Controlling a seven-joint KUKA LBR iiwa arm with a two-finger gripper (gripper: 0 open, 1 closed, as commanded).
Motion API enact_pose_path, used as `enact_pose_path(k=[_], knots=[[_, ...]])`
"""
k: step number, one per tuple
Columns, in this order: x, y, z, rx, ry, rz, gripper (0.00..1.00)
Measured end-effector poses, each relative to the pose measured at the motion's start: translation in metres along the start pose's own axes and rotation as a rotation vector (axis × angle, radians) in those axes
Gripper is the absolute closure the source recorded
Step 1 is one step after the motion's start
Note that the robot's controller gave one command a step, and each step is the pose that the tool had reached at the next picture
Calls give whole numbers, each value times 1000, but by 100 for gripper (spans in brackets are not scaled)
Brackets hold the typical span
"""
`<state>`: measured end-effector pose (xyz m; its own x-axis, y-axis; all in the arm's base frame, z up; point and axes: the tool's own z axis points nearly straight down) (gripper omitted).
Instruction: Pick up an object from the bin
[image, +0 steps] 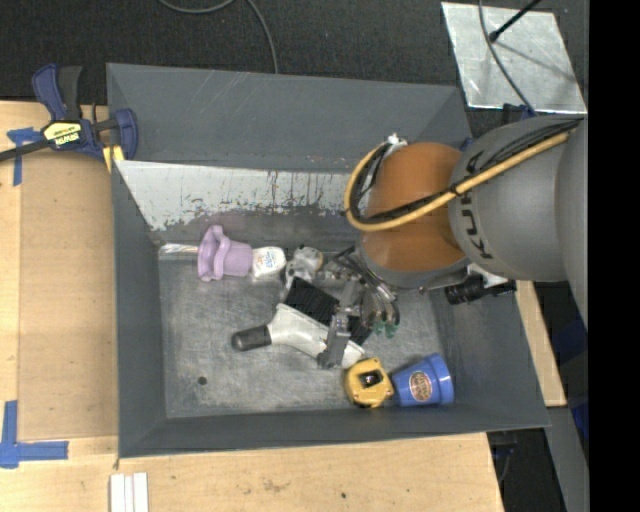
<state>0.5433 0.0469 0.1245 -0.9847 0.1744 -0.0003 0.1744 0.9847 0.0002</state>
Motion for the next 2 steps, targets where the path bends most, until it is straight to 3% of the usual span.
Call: enact_pose_path(k=[1,2], knots=[[5,15,34,-2,-6,116,0],[11,18,49,-10,-20,296,100]])
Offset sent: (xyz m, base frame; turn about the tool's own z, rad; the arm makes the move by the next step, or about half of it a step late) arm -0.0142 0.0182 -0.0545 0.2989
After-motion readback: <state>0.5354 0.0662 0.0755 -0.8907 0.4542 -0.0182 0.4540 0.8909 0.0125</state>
